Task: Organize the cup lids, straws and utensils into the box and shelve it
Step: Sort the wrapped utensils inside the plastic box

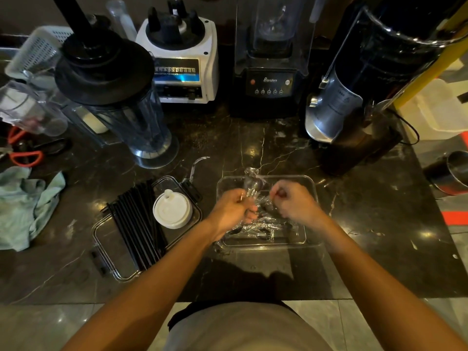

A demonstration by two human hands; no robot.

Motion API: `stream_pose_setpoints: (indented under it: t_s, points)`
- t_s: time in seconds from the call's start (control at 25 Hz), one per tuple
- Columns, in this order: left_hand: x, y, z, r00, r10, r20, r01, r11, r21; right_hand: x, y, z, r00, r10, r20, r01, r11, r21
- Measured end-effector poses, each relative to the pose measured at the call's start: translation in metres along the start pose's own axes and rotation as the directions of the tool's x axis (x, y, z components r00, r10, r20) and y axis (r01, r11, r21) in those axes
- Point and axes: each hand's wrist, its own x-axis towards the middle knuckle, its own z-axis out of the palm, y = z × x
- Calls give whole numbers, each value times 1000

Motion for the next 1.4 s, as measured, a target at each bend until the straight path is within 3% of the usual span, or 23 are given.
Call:
stream_pose_setpoints:
  t_s: [0.08,0.16,0.24,0.4,0.56,0.68,0.76,0.88,1.08,1.24,1.4]
  points:
    - [1,1,-6,997,5,-76,-12,997,-81,-1,6,14,981,-15,192,81,938,-337]
    - [4,4,-12,993,12,-114,-26,992,-126,-2,9,29,967,-28,252,160,837,-523]
    - [5,6,-15,991,14,-135,-33,989,-144,-3,7,38,968,-79,238,207,786,-583]
    - [5,5,-18,990,19,-141,-42,986,-161,-1,7,36,965,-95,245,221,799,-560]
    - [7,3,-18,986,26,-163,-48,990,-134,-4,5,9,961,-40,275,143,921,-362]
    - [9,3,-14,986,6,-167,-28,992,-124,-11,6,-12,962,-6,274,28,997,-77]
    - [11,4,-12,986,1,-170,-21,993,-117,-16,7,-25,963,6,270,-41,991,124]
    - [12,6,-5,989,0,-148,-20,991,-136,-23,11,-38,969,-18,245,-76,926,369]
    - [11,7,19,995,-41,-89,20,976,-218,-31,10,-25,965,-50,256,-146,708,691]
    - [10,6,29,997,-22,-68,0,952,-305,-35,7,-6,929,79,361,-334,597,729]
    - [6,-2,27,997,63,-40,-72,960,-271,-34,2,10,909,144,391,-404,541,738]
